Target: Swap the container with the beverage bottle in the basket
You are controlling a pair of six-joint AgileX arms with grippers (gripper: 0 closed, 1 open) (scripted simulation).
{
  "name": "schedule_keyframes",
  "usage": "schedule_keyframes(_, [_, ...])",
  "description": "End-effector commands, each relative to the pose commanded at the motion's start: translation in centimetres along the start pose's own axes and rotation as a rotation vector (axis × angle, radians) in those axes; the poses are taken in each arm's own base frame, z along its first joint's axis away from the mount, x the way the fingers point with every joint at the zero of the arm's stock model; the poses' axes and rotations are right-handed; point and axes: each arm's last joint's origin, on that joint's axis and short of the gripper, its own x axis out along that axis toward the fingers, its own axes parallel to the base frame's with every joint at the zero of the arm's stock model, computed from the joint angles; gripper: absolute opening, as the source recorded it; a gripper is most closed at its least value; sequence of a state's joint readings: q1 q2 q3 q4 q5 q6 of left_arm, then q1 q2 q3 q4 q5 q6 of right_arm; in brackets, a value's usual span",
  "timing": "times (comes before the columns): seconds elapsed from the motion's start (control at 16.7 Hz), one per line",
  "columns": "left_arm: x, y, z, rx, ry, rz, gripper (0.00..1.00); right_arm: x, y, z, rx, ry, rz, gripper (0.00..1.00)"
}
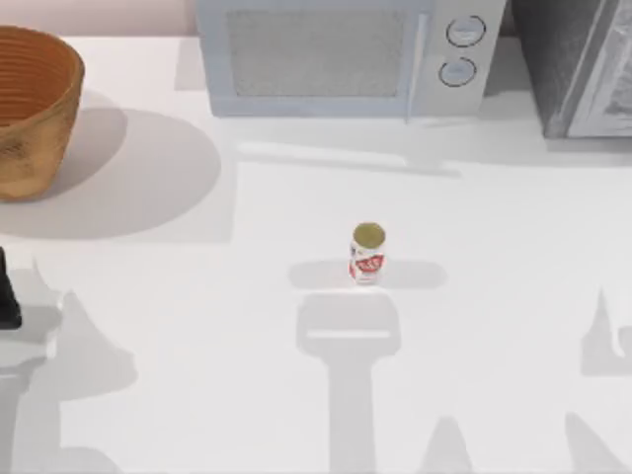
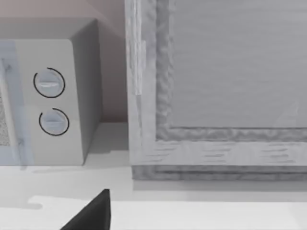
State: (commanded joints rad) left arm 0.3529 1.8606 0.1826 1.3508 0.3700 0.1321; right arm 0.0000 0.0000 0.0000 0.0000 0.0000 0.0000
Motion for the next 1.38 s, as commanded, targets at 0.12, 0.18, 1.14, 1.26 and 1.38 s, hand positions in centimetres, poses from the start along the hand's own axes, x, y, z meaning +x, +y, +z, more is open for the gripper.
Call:
schedule_keyframes(0.12, [0.0,0.0,0.0,0.0,0.0,0.0,0.62,0.0,0.0,0.0,0.0,0.0,0.0,1.0])
schedule_keyframes(0.18, [0.0,0.0,0.0,0.0,0.0,0.0,0.55,0.0,0.0,0.0,0.0,0.0,0.0,1.0])
schedule_keyframes(1.14, [0.0,0.0,0.0,0.0,0.002,0.0,0.0,0.0,0.0,0.0,0.0,0.0,0.0,1.0])
schedule_keyframes(1.26, [0.1,0.3,0.1,-0.003,0.001,0.009,0.0,0.0,0.0,0.0,0.0,0.0,0.0,1.0])
schedule_keyframes(1.38, [0.6,1.9,0.6,-0.015,-0.002,0.052,0.0,0.0,0.0,0.0,0.0,0.0,0.0,1.0])
